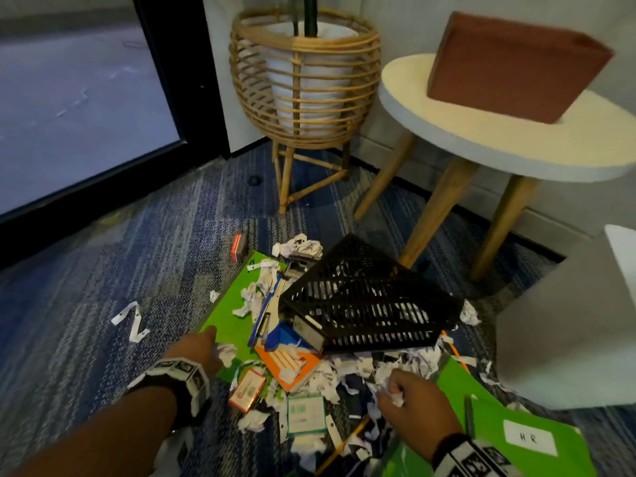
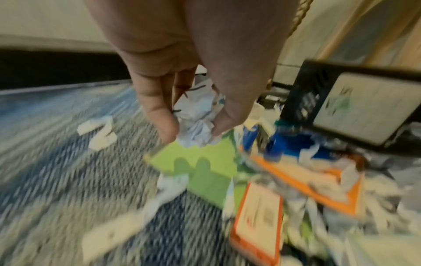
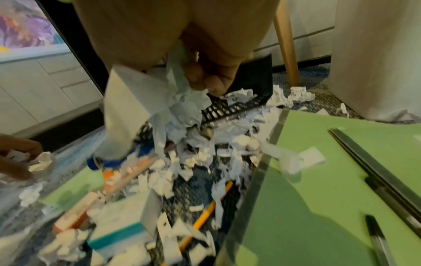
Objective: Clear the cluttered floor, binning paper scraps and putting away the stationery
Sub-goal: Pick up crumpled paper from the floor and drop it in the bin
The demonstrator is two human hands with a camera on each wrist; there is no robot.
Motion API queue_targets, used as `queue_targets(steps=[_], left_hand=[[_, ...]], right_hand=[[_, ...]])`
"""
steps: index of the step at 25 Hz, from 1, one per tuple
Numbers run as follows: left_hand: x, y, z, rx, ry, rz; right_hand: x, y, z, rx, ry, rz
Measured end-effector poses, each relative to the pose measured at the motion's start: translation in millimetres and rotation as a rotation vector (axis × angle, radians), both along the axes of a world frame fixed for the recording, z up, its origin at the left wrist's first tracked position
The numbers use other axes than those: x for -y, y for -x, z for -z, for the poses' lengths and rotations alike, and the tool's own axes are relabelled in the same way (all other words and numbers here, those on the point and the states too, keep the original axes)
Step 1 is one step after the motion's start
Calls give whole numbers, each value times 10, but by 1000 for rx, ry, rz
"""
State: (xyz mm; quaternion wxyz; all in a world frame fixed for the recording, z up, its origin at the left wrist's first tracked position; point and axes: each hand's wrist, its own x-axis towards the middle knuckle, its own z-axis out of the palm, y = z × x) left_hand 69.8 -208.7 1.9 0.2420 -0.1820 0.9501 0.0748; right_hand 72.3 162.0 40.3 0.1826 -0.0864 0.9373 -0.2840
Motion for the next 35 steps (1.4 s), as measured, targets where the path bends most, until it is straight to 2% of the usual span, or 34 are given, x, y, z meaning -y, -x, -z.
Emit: queue_targets(steps=[3,7,10,14,18,22,25,30,35], left_hand=[[-144,270,-631,-75,9,69],[-706,690,-1385,-153,-76,221],[-1385,915,-1789,-296,-220,334],[-2394,1061,-2122,-463,-478,401],[-3316,1159,-2356,-587,-735,435],[-3959,1216,-2450,-570,-939,377],[-4271,1190,-2400,-543,-976,325],[-4527,1117,-2278,-522,-1022,296],[-4755,1188,-2193,-522,-1061,246]], right_hand=[[-158,35,-319,-141,89,72],[-595,14,-820,-319,239,252],[-1131,-7,-1166,-429,311,399],[-1829,48,-1547,-543,320,543],[-2430,192,-1882,-687,346,710],[-2821,566,-1904,-556,151,875],[-2885,882,-1784,-422,-22,770],[-2968,1148,-1402,-200,-52,493],[-3082,929,-1351,-232,61,518]])
